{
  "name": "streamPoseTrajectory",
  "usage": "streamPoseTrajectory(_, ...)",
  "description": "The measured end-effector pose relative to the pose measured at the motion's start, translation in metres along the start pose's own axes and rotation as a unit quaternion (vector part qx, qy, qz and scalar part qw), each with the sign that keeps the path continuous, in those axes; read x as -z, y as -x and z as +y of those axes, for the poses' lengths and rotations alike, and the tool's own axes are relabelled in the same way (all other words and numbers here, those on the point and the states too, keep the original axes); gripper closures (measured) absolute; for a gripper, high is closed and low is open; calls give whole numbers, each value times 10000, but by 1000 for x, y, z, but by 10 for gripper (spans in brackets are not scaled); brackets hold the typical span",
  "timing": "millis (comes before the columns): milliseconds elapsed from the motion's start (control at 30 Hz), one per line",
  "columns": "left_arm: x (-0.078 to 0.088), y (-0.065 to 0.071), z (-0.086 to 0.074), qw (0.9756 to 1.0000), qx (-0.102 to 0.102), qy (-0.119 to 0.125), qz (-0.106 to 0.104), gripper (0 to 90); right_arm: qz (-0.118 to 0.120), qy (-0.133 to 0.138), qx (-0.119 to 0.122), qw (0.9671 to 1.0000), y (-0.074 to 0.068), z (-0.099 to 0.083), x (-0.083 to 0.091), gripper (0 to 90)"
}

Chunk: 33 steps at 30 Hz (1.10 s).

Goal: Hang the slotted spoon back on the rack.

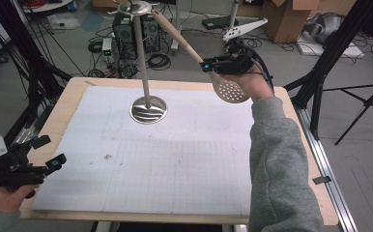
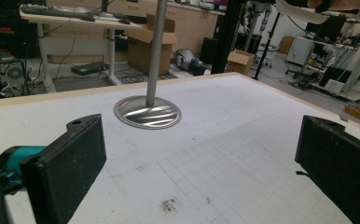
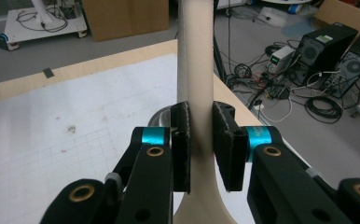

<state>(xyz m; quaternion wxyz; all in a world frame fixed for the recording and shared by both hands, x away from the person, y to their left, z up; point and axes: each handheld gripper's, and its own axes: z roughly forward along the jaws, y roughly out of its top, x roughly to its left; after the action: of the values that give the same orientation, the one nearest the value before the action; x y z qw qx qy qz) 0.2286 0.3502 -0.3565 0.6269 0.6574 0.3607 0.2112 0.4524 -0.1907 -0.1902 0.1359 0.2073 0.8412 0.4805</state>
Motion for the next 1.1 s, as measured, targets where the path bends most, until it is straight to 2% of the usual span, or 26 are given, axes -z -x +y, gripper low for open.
streamPoseTrajectory(333,1,0,0,10000,0,10,3,22,36,-99,-50,9999,-1,-3,-14,778)
streamPoseTrajectory(500,1,1,0,10000,16,11,-2,22,63,-152,-99,9998,-3,-7,-26,778)
streamPoseTrajectory(733,2,1,1,10000,15,37,8,22,87,-158,-67,9998,-4,-8,-38,778)
streamPoseTrajectory(833,2,1,1,10000,11,17,10,22,91,-220,-156,9996,-6,-9,-45,778)
streamPoseTrajectory(867,2,1,1,10000,11,17,10,22,91,-220,-156,9996,-6,-9,-45,778)
streamPoseTrajectory(900,2,1,1,10000,3,-3,7,22,55,-154,-53,9999,-5,-9,-49,778)
streamPoseTrajectory(1100,3,1,1,10000,20,31,19,22,94,-161,-67,9998,-7,-9,-62,778)
